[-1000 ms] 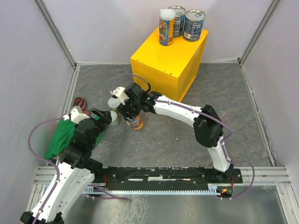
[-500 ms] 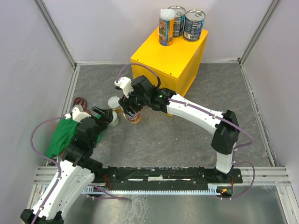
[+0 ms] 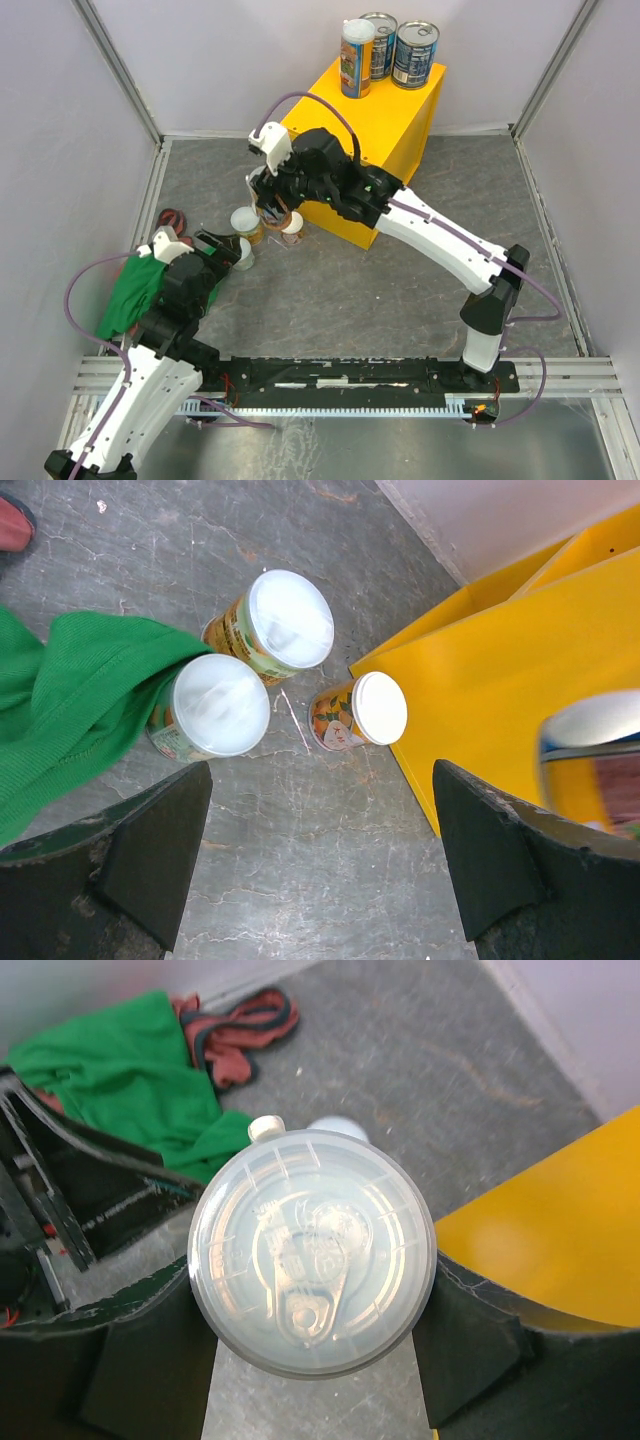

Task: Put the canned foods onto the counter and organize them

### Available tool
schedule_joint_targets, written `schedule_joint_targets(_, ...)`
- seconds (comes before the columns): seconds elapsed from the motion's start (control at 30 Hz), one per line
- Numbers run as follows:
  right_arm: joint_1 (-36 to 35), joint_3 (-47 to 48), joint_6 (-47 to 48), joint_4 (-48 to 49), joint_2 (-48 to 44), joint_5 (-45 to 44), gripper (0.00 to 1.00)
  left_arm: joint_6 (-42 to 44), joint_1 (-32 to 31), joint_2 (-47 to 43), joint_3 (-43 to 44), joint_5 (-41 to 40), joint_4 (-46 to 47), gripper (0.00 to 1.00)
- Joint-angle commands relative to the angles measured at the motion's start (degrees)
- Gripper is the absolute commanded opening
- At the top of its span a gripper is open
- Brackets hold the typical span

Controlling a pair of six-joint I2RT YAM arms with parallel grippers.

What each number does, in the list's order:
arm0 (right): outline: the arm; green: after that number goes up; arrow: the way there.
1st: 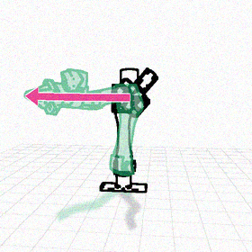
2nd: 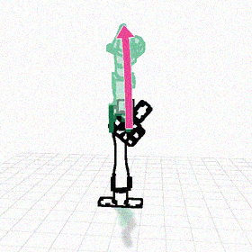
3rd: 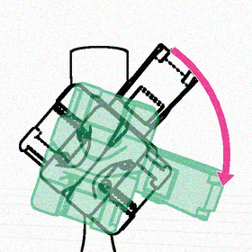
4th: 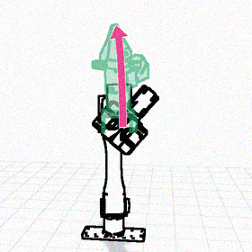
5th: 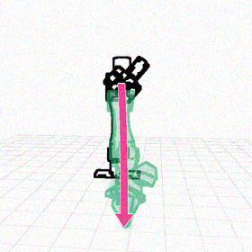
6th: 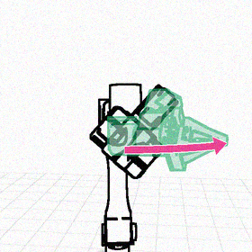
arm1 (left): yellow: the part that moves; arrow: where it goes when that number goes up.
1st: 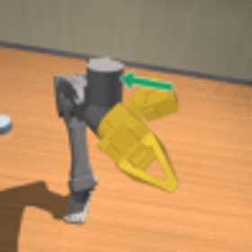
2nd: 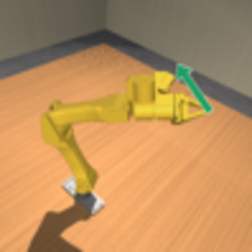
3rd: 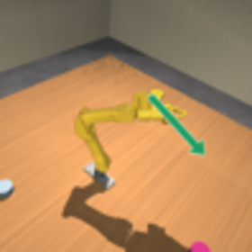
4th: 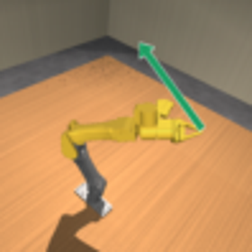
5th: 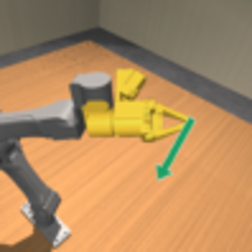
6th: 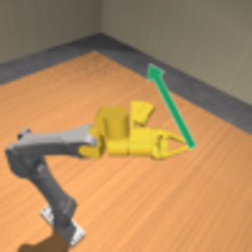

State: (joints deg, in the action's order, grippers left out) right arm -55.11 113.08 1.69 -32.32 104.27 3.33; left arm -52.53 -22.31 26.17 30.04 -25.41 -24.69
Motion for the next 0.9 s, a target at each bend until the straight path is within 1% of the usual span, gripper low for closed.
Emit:
schedule_joint_targets(0.0, -0.3, 9.5, 1.8, 5.7, -5.7, -2.2, 0.01, -0.9, 0.2, -0.9, -0.6, -2.0, 2.8, 0.96)
schedule_joint_targets(0.17, -0.3, 15.7, 3.8, 5.0, -5.2, -4.9, 0.01, -0.2, 0.2, -0.8, -0.8, -1.9, 2.8, 0.96)
schedule_joint_targets(0.3, -0.3, 18.6, 5.1, 5.8, -5.4, -6.9, 0.01, -0.3, 0.2, -1.9, -1.1, -2.1, 2.6, 0.96)
schedule_joint_targets(0.57, -0.2, 19.1, 8.8, 8.9, -7.4, -13.1, 0.01, -0.8, 0.2, -4.0, -1.6, -2.4, 1.8, 0.96)
schedule_joint_targets(0.87, 0.0, 18.7, 11.4, 10.4, -9.9, -16.5, 0.01, -2.9, 0.2, -5.1, -2.6, -2.1, 2.1, 0.96)
